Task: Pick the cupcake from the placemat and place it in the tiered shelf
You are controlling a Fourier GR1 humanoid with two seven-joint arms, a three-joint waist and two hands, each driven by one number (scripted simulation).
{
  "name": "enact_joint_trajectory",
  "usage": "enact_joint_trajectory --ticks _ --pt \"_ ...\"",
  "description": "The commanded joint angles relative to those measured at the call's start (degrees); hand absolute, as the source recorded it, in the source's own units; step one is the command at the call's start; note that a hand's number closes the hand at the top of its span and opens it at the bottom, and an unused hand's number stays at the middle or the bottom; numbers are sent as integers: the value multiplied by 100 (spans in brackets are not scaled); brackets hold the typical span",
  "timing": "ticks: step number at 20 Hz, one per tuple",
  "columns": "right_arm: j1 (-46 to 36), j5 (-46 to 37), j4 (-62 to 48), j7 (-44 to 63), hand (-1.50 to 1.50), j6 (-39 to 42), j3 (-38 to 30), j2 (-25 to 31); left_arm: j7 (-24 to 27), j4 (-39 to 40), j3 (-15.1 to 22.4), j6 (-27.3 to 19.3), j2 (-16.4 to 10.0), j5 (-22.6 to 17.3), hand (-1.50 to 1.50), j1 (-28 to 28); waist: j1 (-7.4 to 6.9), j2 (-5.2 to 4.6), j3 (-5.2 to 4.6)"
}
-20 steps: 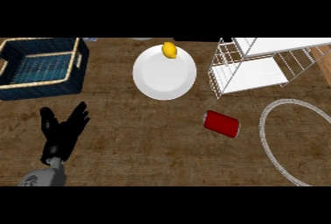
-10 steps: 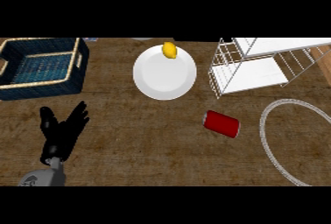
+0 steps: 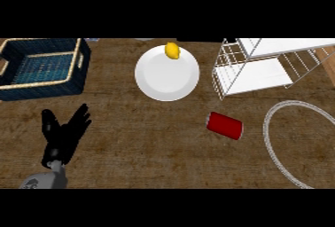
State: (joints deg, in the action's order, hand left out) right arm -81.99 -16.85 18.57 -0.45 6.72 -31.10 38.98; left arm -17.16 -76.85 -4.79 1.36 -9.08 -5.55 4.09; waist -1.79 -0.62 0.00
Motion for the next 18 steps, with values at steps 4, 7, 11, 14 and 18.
enact_joint_trajectory --ticks 4,7,11,14,18 --pt "182 60 -95 201 -150 -607 -285 900 195 -24 -96 158 -119 -60 0 -140 -8 -22 3" --pt "130 297 -209 419 -150 -790 -584 1177 166 34 -4 -159 107 110 0 -29 3 -22 5" --pt "600 576 -519 254 -150 -177 -907 1802 -38 -127 33 -99 94 47 0 36 -28 -52 19" --pt "753 607 -621 128 -150 225 -927 2039 229 57 -2 52 66 10 0 -42 -88 -75 18" --pt "1105 765 -762 -74 -150 928 -1084 2460 10 -98 0 -10 80 -16 0 12 -97 -85 33"
